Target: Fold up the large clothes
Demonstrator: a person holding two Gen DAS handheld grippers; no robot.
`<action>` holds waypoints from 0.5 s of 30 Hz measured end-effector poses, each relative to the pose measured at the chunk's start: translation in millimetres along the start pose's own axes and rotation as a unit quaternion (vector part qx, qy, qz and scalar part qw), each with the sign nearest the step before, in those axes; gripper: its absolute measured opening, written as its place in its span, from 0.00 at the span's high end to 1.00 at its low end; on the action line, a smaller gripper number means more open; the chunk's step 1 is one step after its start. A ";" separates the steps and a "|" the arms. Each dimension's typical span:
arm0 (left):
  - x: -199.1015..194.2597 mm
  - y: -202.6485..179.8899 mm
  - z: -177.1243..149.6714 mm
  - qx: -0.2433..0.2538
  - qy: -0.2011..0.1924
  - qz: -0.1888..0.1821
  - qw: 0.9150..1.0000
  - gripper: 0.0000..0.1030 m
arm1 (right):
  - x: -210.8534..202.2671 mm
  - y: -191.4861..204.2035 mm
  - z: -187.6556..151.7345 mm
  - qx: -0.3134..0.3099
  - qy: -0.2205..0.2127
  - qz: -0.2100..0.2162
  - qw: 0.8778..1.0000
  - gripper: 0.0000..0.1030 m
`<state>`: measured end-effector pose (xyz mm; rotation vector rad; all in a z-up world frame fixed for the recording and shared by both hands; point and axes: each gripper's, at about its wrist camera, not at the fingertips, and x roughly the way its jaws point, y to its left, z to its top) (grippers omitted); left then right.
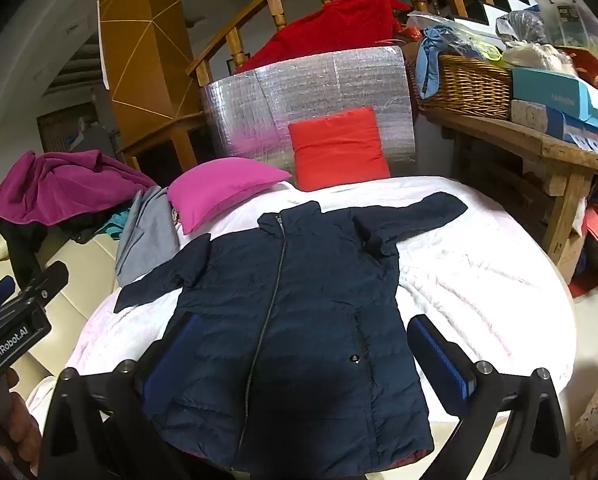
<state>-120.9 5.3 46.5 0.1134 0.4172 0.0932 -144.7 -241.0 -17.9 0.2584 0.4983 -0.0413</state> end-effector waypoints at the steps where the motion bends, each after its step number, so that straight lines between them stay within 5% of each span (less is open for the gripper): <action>1: 1.1 -0.5 -0.8 -0.001 0.000 0.000 1.000 0.00 | -0.1 -1.2 1.7 0.000 0.000 0.000 1.000 0.00; 15: 1.1 1.6 -0.9 -0.002 0.004 0.001 1.000 0.00 | 5.1 -2.3 -2.7 0.002 0.002 0.004 1.000 0.00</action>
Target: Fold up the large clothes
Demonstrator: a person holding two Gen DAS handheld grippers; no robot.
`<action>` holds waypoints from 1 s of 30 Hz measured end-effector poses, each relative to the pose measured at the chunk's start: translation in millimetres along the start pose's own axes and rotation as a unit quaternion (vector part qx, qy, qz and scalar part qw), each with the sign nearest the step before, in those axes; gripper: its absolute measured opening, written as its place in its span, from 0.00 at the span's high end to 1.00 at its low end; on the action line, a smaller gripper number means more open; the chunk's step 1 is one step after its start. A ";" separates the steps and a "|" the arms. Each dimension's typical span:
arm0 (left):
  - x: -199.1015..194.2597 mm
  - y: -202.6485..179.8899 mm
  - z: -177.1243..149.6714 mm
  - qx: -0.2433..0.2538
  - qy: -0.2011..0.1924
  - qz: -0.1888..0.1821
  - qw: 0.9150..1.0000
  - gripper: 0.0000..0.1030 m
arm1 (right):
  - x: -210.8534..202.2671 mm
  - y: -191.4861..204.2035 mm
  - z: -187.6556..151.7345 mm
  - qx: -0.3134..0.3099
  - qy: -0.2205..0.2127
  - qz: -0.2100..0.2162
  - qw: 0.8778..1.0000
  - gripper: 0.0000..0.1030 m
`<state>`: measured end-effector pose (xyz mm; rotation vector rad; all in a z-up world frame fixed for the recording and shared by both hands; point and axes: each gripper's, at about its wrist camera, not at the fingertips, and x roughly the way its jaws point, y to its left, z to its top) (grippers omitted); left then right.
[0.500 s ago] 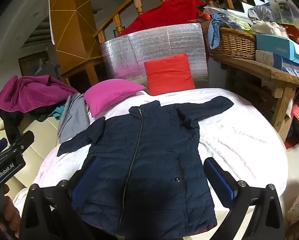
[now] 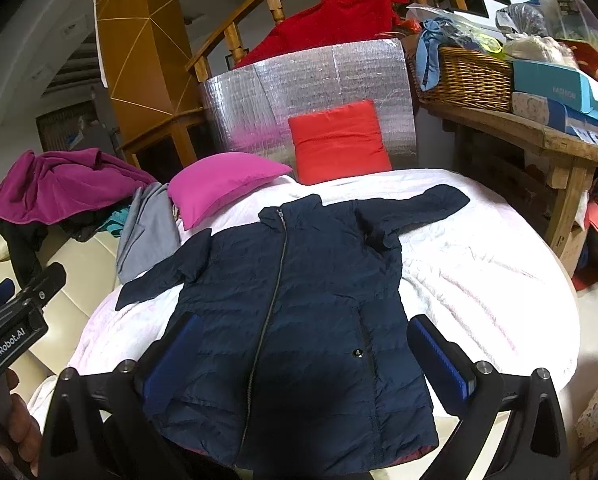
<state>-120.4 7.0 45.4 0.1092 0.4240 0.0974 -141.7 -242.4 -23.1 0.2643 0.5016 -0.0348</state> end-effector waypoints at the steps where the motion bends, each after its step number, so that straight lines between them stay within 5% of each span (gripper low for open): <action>1: 0.0 0.2 0.0 0.000 -0.001 0.000 1.000 0.00 | -0.2 -0.1 -0.1 0.002 0.000 0.002 1.000 0.00; 30: 9.2 -0.3 -2.7 0.000 0.002 -0.001 1.000 0.00 | 8.2 -1.1 -3.9 -0.052 -0.014 -0.033 0.998 0.00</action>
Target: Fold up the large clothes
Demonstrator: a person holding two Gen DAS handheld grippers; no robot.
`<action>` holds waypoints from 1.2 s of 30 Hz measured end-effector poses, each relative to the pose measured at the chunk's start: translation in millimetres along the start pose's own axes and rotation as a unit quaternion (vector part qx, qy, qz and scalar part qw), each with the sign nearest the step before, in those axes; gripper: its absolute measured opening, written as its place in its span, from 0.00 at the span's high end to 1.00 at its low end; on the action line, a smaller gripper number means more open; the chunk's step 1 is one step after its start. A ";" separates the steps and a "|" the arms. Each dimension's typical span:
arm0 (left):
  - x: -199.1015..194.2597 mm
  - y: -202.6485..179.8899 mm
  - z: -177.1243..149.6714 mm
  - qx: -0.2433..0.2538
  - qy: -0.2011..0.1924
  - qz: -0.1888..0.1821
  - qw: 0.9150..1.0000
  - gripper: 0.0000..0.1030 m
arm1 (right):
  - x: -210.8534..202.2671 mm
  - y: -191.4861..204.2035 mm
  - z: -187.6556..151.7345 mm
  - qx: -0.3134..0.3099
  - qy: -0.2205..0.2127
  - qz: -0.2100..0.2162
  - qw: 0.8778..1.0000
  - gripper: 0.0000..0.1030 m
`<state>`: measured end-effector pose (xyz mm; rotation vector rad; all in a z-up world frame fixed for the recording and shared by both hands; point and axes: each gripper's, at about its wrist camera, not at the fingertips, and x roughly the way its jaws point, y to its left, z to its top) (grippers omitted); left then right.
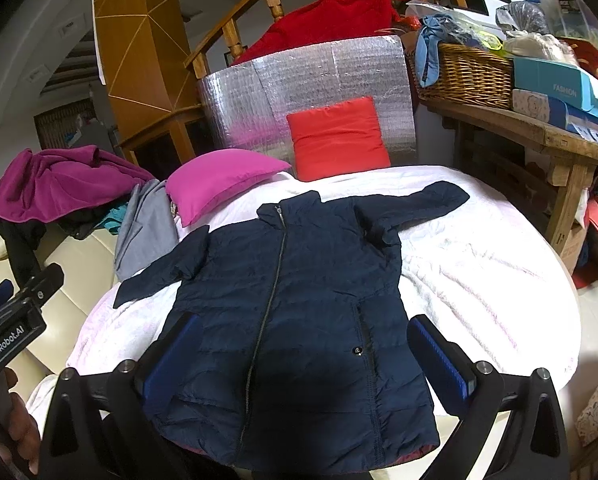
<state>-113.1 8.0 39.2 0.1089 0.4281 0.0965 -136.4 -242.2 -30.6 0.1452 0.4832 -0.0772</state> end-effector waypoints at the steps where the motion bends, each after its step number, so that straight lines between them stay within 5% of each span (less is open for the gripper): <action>1: 2.0 -0.4 -0.2 0.000 0.001 0.000 1.000 0.00 | 1.4 -0.6 0.6 -0.001 0.000 -0.002 1.000 0.00; 6: 30.0 -7.1 -1.2 0.005 0.024 -0.008 1.000 0.00 | 15.7 -17.8 12.8 0.037 0.002 0.021 0.999 0.00; 9: 77.1 -15.5 -6.1 0.002 0.083 -0.035 0.996 0.00 | 35.6 -46.0 25.2 0.067 0.001 0.041 0.997 0.00; 12: 142.9 -28.5 -20.4 -0.002 0.162 -0.054 0.985 0.00 | 67.0 -86.9 41.6 0.107 0.010 0.059 0.992 0.00; 17: 242.1 -51.0 -49.0 -0.009 0.252 -0.020 0.967 0.00 | 147.6 -172.4 71.5 0.204 0.027 0.080 0.975 0.00; 25: 344.9 -101.4 -63.7 0.002 0.293 0.023 0.956 0.00 | 286.6 -276.4 122.9 0.340 0.004 0.126 0.932 0.00; 29: 375.4 -122.9 -66.9 0.011 0.300 0.026 0.954 0.00 | 349.1 -321.6 132.4 0.395 0.009 0.127 0.910 0.09; 36: 386.0 -135.2 -72.8 0.008 0.285 0.005 0.959 0.00 | 452.7 -369.9 88.4 0.480 0.075 0.070 0.871 0.26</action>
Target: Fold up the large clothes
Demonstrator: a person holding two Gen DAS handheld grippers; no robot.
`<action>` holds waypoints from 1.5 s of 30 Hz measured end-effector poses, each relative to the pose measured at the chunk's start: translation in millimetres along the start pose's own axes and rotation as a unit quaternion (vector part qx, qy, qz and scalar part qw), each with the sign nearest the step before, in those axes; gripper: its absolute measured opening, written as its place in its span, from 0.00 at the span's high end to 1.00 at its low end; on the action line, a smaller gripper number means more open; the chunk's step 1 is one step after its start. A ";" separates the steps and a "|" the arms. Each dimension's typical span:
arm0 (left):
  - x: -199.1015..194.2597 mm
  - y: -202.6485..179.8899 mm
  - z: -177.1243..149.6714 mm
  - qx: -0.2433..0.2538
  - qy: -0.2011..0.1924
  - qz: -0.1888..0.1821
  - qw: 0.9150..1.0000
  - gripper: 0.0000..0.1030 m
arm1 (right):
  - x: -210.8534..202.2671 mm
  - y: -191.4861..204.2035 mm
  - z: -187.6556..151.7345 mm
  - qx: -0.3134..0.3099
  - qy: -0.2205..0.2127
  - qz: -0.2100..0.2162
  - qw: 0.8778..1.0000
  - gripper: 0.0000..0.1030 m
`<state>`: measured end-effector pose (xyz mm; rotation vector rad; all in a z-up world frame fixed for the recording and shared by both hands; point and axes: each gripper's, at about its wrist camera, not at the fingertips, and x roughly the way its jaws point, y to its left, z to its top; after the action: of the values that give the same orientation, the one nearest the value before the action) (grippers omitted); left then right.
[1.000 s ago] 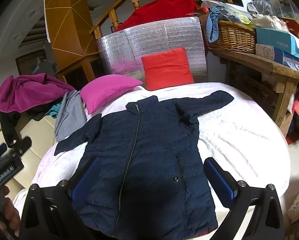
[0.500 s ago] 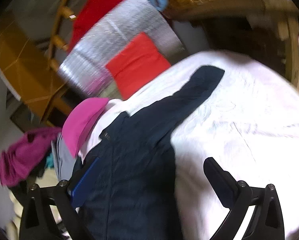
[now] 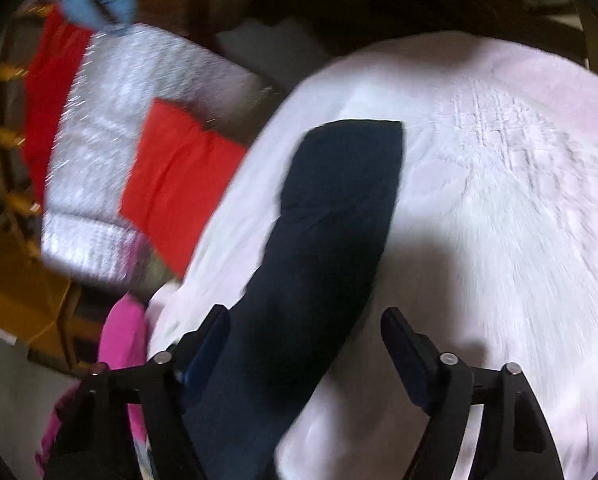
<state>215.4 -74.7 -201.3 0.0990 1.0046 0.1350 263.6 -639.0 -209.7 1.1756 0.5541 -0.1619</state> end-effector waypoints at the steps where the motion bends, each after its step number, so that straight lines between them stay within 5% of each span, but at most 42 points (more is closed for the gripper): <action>1: 0.7 1.4 -2.0 -0.004 -0.002 -0.008 1.000 0.00 | 11.0 -8.1 2.6 0.010 0.000 -0.009 1.000 0.32; 4: 4.0 7.0 -3.4 -0.012 0.008 -0.027 1.000 0.00 | 27.7 -10.6 14.3 0.001 -0.023 -0.015 1.000 0.41; 7: 7.1 8.4 -3.6 -0.010 0.012 -0.032 0.999 0.00 | 43.7 -13.5 19.8 -0.002 -0.021 -0.033 0.999 0.78; 10: 5.3 11.7 1.2 -0.006 0.015 -0.041 0.999 0.00 | 43.2 -5.1 4.1 -0.002 -0.026 -0.024 0.999 0.85; 16: -29.6 40.2 15.4 -0.055 -0.039 -0.035 0.997 0.00 | -10.9 75.8 -51.3 -0.108 -0.047 0.045 0.992 0.85; 22: -63.5 85.2 15.1 -0.107 -0.096 0.014 0.990 0.00 | -47.2 169.6 -134.6 -0.200 -0.009 0.130 0.971 0.85; 30: -46.5 117.1 13.4 -0.139 -0.055 0.037 0.988 0.00 | -17.4 232.7 -270.8 -0.262 0.088 0.167 0.946 0.85; 34: -48.8 126.7 12.7 -0.143 -0.054 0.040 0.987 0.00 | 17.4 235.3 -314.5 -0.253 0.164 0.160 0.940 0.81; 36: -47.8 129.8 11.0 -0.147 -0.055 0.042 0.987 0.00 | 27.1 220.1 -327.2 -0.251 0.200 0.152 0.935 0.66; 38: -46.6 133.6 12.1 -0.153 -0.052 0.042 0.986 0.00 | 32.0 205.0 -332.8 -0.238 0.231 0.164 0.929 0.33; 45: -50.4 133.7 15.3 -0.151 -0.064 0.040 0.986 0.00 | -4.4 162.8 -321.6 -0.246 0.307 0.201 0.897 0.27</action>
<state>192.7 49.0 -131.7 -0.1284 0.8428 0.3497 220.2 -284.6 -159.4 0.7986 0.8263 0.6980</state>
